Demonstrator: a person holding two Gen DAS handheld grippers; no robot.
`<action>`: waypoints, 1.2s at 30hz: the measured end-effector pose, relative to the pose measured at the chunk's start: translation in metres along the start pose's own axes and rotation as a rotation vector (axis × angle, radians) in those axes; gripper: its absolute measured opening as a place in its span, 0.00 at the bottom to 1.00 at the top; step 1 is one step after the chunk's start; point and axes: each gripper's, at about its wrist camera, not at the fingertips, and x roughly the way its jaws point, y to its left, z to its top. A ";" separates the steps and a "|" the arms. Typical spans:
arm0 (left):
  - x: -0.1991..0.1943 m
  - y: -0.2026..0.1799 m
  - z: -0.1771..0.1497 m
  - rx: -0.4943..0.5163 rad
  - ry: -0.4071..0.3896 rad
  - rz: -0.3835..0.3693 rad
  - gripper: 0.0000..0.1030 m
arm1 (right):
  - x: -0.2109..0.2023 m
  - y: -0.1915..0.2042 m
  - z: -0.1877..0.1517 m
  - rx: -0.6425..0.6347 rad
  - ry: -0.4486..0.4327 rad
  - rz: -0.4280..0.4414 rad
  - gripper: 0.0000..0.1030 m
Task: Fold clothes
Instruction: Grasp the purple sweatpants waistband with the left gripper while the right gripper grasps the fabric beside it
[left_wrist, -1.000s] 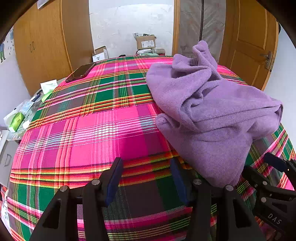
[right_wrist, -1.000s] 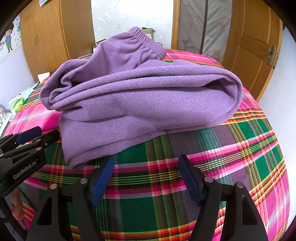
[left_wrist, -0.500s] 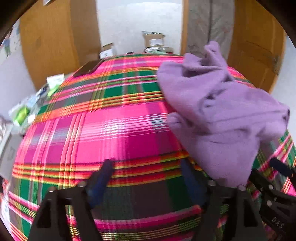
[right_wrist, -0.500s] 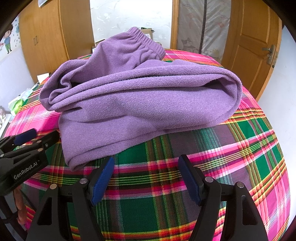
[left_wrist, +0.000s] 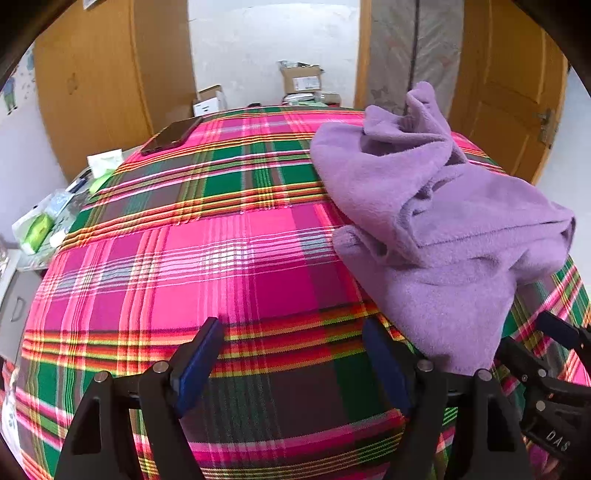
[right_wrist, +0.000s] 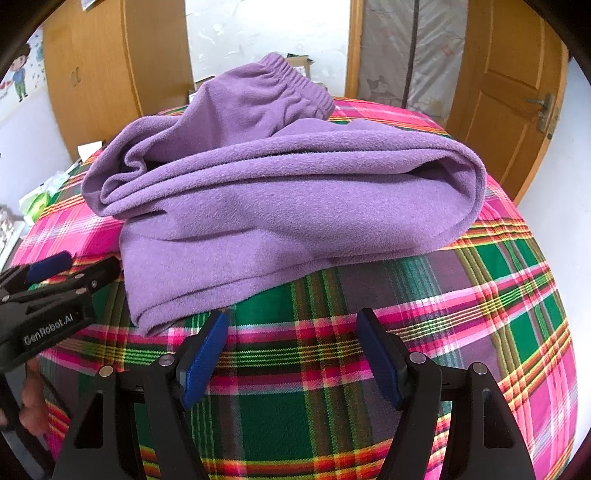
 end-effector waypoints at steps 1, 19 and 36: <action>-0.002 0.001 0.001 0.013 0.008 -0.024 0.66 | -0.001 -0.002 0.000 -0.003 0.004 0.006 0.71; -0.052 0.030 0.116 0.024 -0.033 -0.327 0.58 | -0.088 -0.039 0.107 -0.011 -0.276 0.107 0.32; 0.053 0.029 0.160 -0.104 0.201 -0.414 0.53 | 0.007 -0.002 0.150 -0.029 -0.062 0.425 0.31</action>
